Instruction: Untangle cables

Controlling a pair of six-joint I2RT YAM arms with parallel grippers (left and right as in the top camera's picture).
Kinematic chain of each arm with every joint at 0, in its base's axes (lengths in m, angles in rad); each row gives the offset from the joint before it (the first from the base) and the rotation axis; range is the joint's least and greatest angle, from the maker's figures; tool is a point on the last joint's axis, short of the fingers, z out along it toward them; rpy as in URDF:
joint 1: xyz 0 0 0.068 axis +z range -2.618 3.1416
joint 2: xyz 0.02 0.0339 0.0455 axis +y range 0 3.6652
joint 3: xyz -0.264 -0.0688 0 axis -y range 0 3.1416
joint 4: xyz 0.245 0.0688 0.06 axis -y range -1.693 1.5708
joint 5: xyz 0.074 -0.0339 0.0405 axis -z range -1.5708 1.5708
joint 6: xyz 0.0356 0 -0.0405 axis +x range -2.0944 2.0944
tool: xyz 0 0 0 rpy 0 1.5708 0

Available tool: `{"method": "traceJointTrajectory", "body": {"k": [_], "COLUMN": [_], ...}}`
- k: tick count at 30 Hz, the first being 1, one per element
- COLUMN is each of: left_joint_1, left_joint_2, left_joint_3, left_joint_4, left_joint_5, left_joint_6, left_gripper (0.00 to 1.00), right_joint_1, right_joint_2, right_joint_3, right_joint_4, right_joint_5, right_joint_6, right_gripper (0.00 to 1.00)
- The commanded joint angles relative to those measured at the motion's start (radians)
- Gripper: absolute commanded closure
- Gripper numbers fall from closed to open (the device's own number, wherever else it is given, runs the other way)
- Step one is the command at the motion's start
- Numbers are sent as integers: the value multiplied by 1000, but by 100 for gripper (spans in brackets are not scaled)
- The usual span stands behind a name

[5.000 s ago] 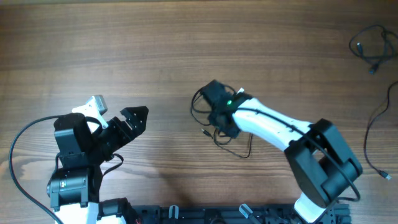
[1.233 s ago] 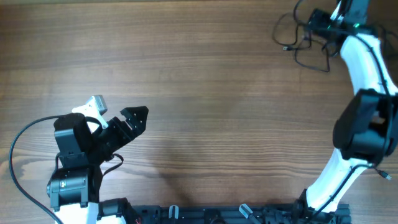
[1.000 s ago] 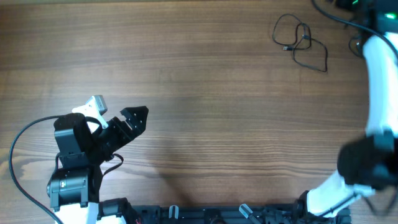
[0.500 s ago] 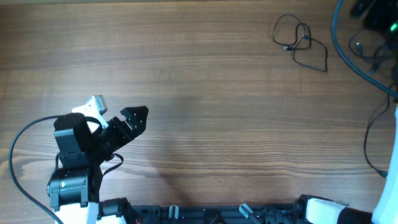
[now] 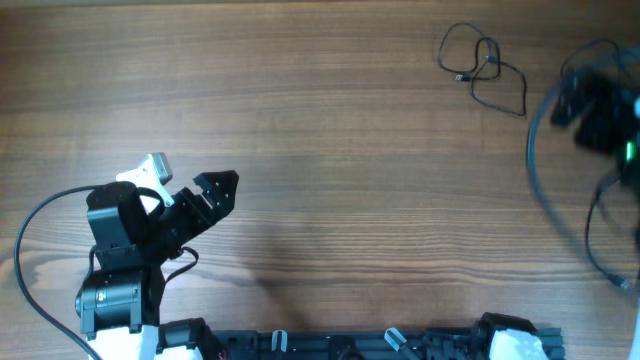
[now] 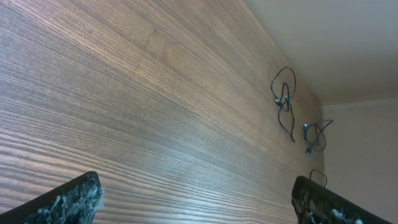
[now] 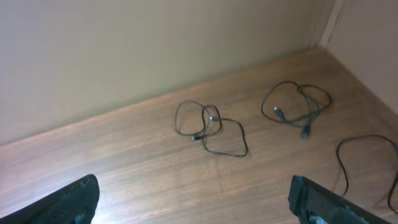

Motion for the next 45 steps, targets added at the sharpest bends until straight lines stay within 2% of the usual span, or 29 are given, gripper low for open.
{"method": "traceJointTrajectory", "body": {"k": [1, 7, 11, 15, 17, 19, 25, 29, 35, 40, 41, 43, 45], "left_joint_1": [-4, -4, -4, -4, -4, -4, -4, -4, -4, -4, -4, -4, -4], "left_joint_2": [-4, -4, -4, -4, -4, -4, -4, -4, -4, -4, -4, -4, -4], "left_joint_3": [6, 6, 6, 6, 6, 6, 6, 6, 6, 6, 6, 6, 6], "left_joint_4": [3, 3, 3, 3, 3, 3, 3, 3, 3, 3, 3, 3, 3], "left_joint_5": [12, 12, 12, 12, 12, 12, 12, 12, 12, 12, 12, 12, 12], "left_joint_6": [12, 12, 12, 12, 12, 12, 12, 12, 12, 12, 12, 12, 12], "left_gripper": [0, 0, 0, 0, 0, 0, 0, 0, 0, 0, 0, 0, 0], "right_joint_1": [0, 0, 0, 0, 0, 0, 0, 0, 21, 82, 83, 83, 83], "right_joint_2": [-222, -551, -682, -713, -713, -713, -712, -712, -715, -743, -757, -781, -820], "right_joint_3": [-176, -421, -552, -624, -651, -668, -683, -706, -742, -785, -803, -848, -923], "right_joint_4": [16, 10, -6, -128, -203, -219, -186, -114, -111, -106, -76, 32, 236], "right_joint_5": [-16, -18, -21, -20, -14, 26, 158, 151, 96, 110, 190, 206, 129], "right_joint_6": [25, 180, 286, 409, 521, 576, 695, 700, 847, 852, 848, 707, 425], "right_gripper": [0, 0, 0, 0, 0, 0, 0, 0, 0, 0, 0, 0, 0]}}
